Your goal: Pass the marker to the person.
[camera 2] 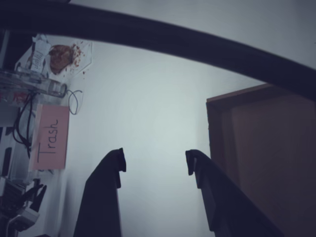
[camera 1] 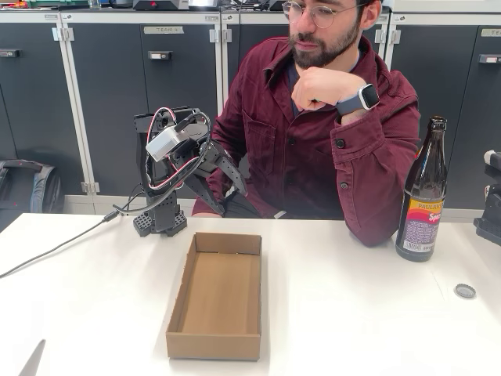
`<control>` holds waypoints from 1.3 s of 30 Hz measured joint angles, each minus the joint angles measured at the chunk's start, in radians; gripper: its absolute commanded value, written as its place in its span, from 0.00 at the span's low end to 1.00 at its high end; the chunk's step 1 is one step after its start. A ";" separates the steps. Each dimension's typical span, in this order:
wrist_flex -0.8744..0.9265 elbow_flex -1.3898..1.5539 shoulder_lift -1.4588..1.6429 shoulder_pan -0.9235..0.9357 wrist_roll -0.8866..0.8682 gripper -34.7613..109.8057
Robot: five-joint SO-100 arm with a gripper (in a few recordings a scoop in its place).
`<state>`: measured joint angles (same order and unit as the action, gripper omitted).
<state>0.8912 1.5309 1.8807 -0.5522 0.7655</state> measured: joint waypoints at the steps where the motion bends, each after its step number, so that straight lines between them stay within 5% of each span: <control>1: 0.000 0.000 0.000 0.000 0.000 0.43; 39: -0.014 0.012 0.000 -0.006 0.009 0.43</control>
<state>0.8774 1.5432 1.8807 -0.5584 0.7747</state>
